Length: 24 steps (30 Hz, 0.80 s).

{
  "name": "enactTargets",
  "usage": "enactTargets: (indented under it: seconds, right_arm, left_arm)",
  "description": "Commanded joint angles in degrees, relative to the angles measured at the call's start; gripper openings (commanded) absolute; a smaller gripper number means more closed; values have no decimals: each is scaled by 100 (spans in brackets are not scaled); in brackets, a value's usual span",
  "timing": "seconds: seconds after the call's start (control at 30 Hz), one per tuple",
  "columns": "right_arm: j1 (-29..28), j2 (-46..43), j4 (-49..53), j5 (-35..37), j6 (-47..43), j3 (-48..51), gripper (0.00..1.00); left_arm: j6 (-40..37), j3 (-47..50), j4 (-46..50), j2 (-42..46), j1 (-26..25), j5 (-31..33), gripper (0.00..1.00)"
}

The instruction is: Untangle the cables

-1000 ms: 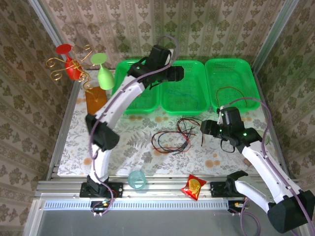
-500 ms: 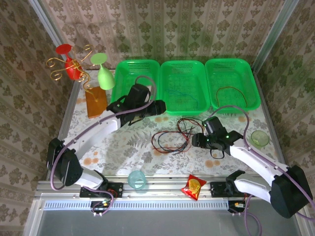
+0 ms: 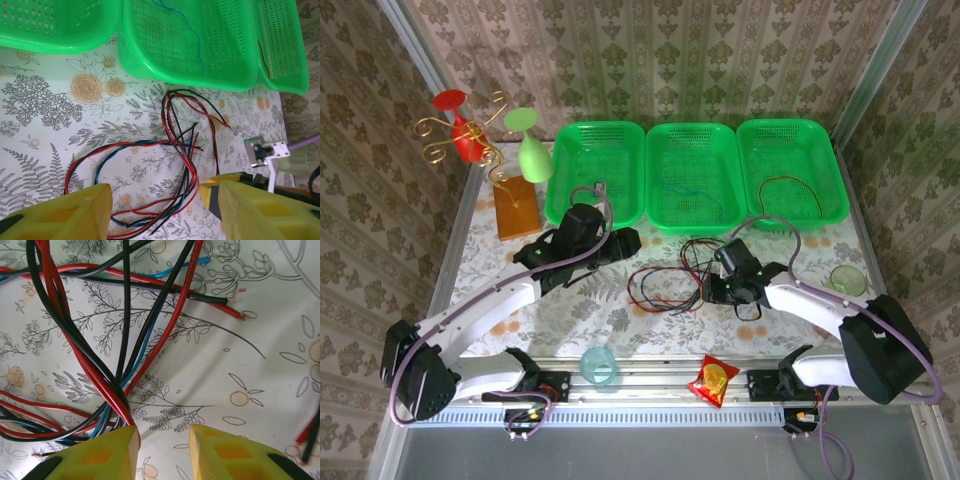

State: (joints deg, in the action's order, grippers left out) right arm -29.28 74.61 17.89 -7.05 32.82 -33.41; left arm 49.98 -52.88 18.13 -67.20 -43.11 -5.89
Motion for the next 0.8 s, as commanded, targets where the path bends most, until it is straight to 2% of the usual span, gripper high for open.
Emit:
enactTargets:
  seconds: [0.0,0.2,0.53,0.77]
  right_arm:
    - [-43,205,-178,-193,-117,-230,32]
    - [-56,309,-105,-328,-166,-388,36]
    - [-61,-77,-32,-467,-65,-210,40]
    - [-61,199,-303,-688,-127,-78,36]
  left_arm:
    - [97,44,34,184,-39,197,58]
    - [98,73,132,276,-39,190,58]
    - [94,44,195,295,-39,158,58]
    - [123,16,215,243,-46,114,58]
